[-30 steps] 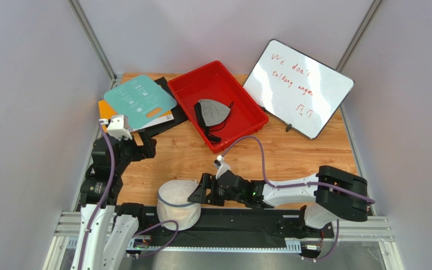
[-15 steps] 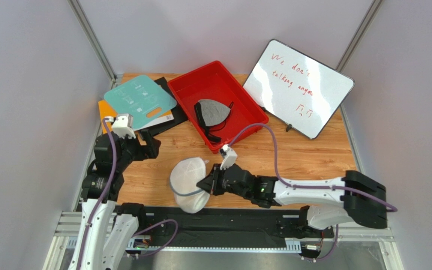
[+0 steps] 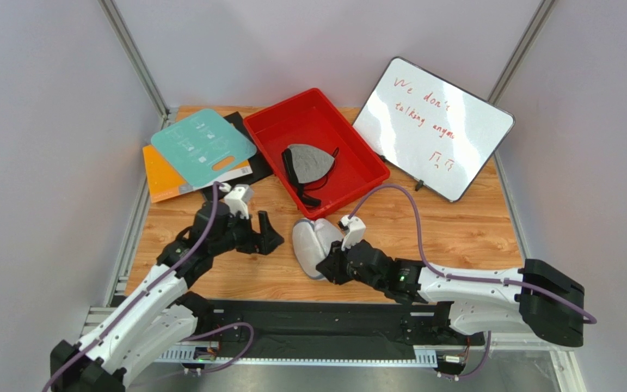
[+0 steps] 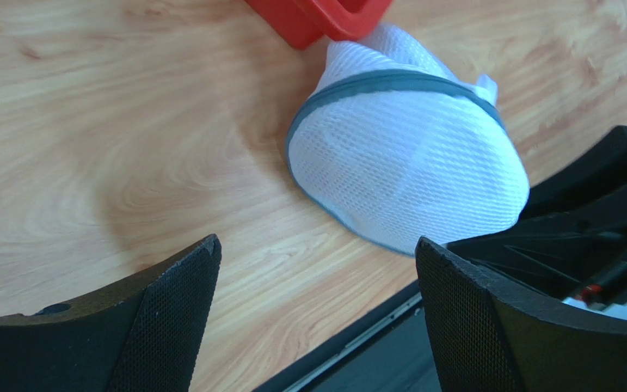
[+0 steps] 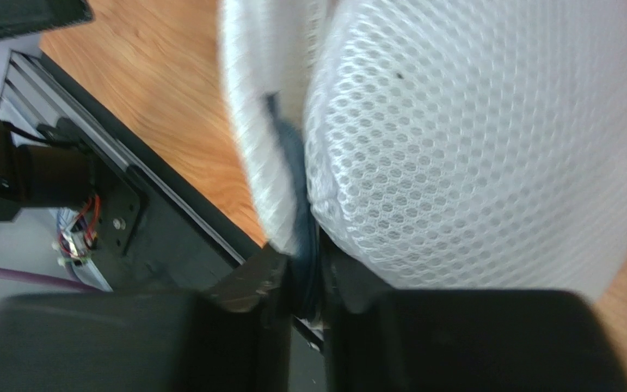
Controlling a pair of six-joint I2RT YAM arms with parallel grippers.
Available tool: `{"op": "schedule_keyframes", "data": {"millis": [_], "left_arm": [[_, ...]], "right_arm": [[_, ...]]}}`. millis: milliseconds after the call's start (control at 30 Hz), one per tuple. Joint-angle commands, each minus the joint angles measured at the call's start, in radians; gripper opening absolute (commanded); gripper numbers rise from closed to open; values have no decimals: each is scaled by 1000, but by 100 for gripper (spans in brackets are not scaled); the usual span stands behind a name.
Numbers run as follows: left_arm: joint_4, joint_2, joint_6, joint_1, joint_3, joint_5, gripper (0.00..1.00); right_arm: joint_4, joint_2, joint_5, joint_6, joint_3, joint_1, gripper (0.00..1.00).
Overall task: Unzip the laundry bag and remove the bra
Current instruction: Place the laundry bag at the center of the board.
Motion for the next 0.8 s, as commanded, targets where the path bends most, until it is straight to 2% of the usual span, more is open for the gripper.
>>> {"op": "schedule_keyframes", "data": {"millis": [0, 67, 100, 200, 333, 433, 600, 767], "left_arm": [[127, 62, -65, -93, 25, -72, 94], [136, 71, -65, -98, 22, -87, 93], [146, 71, -68, -98, 15, -90, 94], [182, 75, -77, -98, -6, -95, 94], [227, 98, -70, -98, -5, -80, 94], [279, 116, -48, -101, -6, -32, 94], [359, 154, 19, -130, -14, 74, 94], [488, 226, 58, -199, -12, 160, 95]], "right_arm": [[-38, -19, -61, 106, -89, 3, 37], [-86, -72, -36, 107, -105, 16, 51], [-150, -97, -29, 100, -105, 19, 62], [-290, -204, -4, 57, -71, 22, 73], [-448, -360, -2, -3, 9, 22, 82], [-510, -426, -22, -40, 58, 22, 83], [-510, -454, -16, -106, 102, 20, 89], [-447, -407, -30, -169, 109, -36, 89]]}}
